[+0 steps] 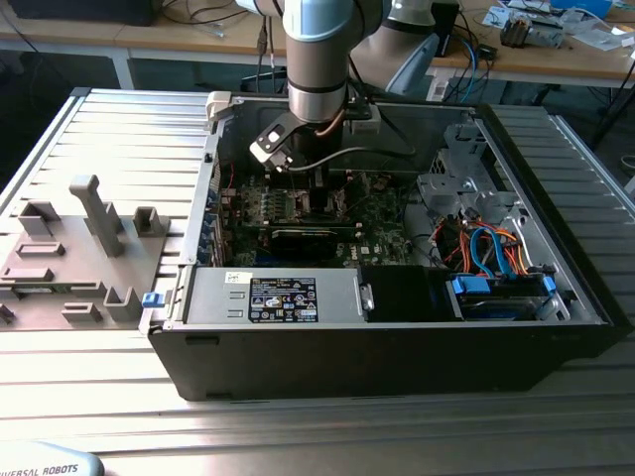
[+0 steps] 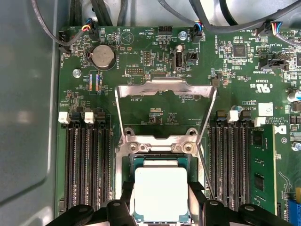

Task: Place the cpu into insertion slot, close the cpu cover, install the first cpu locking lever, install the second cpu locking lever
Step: 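Place the cpu into insertion slot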

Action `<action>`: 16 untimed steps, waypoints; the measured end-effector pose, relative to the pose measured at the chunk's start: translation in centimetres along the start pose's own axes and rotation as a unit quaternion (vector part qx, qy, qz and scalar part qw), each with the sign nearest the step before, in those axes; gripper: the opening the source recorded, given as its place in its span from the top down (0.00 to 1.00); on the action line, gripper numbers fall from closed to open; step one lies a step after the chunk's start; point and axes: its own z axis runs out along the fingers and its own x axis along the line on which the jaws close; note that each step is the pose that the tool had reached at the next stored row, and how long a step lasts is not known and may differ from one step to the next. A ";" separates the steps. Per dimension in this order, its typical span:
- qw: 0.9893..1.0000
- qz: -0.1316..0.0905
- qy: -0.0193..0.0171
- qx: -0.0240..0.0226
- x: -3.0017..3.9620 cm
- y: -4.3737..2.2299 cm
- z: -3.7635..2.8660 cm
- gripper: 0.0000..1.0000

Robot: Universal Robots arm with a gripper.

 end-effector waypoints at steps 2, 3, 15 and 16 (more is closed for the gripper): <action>1.000 0.000 0.000 0.000 0.00 0.01 0.00 0.46; 1.000 0.000 0.000 0.000 0.00 0.01 0.00 0.46; 1.000 0.000 0.000 0.000 -0.01 0.08 -0.55 0.38; 1.000 0.000 0.000 -0.001 -0.02 0.10 -0.85 0.38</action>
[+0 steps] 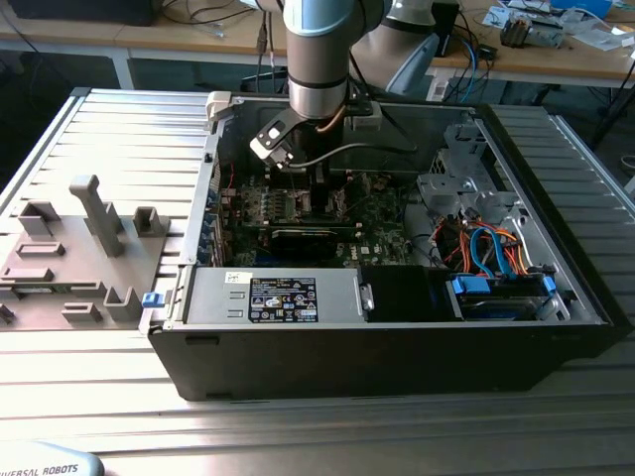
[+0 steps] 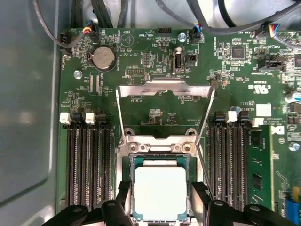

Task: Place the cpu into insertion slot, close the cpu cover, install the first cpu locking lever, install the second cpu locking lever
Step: 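Place the cpu into insertion slot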

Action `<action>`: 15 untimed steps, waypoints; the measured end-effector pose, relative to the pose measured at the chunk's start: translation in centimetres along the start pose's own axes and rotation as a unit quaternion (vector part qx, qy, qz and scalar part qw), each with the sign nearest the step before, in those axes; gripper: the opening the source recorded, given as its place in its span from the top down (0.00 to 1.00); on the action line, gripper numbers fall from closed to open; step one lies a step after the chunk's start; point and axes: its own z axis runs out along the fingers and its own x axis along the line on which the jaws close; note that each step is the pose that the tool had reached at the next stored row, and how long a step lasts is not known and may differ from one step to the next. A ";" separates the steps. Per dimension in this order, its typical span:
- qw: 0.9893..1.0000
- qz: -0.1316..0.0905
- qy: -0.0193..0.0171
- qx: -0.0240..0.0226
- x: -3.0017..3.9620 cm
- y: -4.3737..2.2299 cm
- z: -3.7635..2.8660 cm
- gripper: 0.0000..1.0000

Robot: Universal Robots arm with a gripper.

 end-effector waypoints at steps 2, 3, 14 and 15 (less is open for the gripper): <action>1.000 0.000 0.000 0.000 -0.01 0.05 -0.64 0.38; 1.000 0.000 0.000 0.000 0.00 0.05 -0.65 0.38; 1.000 0.000 0.000 0.022 0.02 0.83 -0.53 0.89; 1.000 0.000 0.000 0.023 0.02 0.89 -0.52 0.89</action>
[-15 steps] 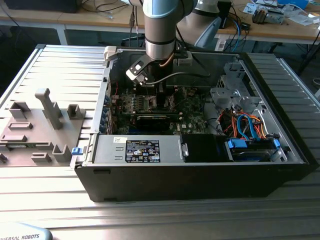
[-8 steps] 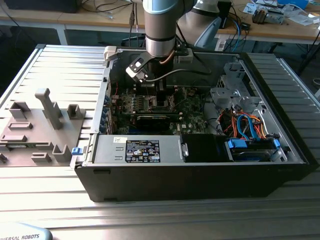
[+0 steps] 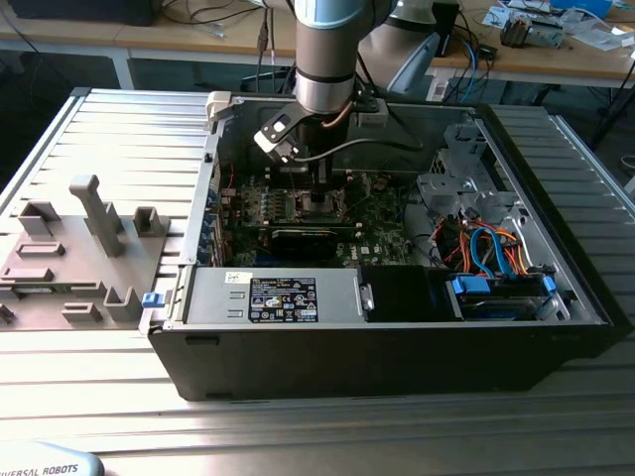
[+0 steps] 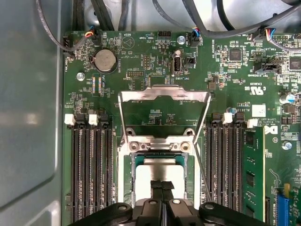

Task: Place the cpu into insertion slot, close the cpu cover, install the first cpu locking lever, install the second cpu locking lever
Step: 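Place the cpu into insertion slot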

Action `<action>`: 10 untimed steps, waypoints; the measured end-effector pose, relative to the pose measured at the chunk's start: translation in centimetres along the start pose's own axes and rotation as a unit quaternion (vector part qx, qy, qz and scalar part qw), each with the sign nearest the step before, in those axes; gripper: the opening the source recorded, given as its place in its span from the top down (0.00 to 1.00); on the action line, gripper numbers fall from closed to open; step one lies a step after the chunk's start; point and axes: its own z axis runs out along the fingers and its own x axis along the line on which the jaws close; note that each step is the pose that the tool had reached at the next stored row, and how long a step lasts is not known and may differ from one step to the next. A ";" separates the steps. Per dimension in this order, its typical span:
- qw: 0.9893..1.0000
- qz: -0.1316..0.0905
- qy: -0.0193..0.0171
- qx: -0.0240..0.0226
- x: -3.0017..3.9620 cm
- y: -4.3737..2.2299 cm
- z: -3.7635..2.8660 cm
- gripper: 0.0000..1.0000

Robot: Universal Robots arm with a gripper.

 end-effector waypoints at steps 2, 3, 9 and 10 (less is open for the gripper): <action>1.000 0.000 0.000 0.001 0.00 0.14 -0.02 0.89; 1.000 0.000 0.000 0.001 0.00 0.16 -0.30 0.89; 1.000 0.000 0.000 0.001 -0.02 0.20 -1.53 0.89; 1.000 0.000 0.000 0.001 -0.02 0.20 -1.53 0.89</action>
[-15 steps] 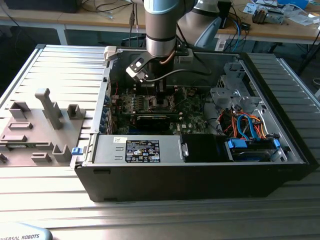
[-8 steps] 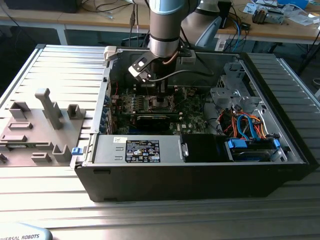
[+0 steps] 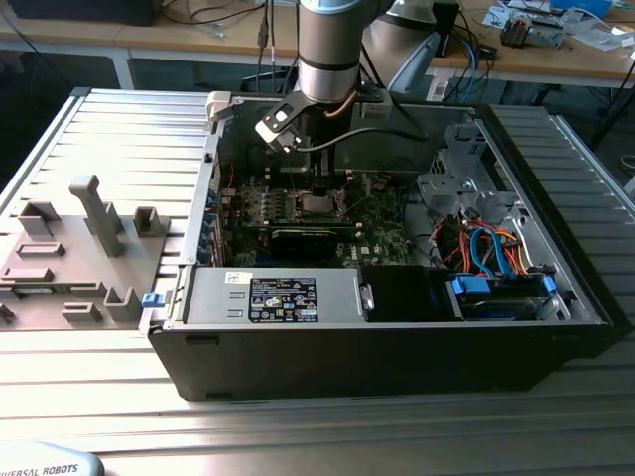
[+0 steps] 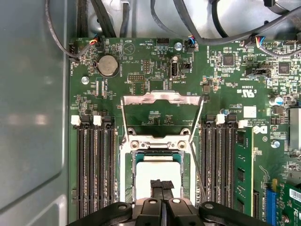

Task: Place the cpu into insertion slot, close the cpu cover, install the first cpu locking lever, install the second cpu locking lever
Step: 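Place the cpu into insertion slot, then close the cpu cover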

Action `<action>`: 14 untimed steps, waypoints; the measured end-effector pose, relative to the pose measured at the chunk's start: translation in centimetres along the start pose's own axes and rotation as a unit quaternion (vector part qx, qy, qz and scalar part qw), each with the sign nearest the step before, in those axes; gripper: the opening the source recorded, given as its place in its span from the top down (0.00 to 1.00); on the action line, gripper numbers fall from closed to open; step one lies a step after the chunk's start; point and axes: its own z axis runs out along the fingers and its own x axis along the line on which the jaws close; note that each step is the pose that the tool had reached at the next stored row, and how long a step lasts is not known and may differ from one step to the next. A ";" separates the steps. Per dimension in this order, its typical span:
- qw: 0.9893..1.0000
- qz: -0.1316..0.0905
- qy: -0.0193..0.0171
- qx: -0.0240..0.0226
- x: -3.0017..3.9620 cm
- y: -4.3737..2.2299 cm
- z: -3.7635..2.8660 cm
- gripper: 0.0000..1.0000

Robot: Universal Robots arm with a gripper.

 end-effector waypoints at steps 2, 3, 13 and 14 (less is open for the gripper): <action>1.000 0.000 0.000 0.000 0.00 0.00 -0.01 0.89; 1.000 0.000 0.000 0.000 0.00 0.00 -0.01 0.89; 1.000 0.000 0.000 0.000 0.00 0.55 -0.01 0.89; 1.000 0.000 0.000 0.000 0.00 0.98 0.01 0.89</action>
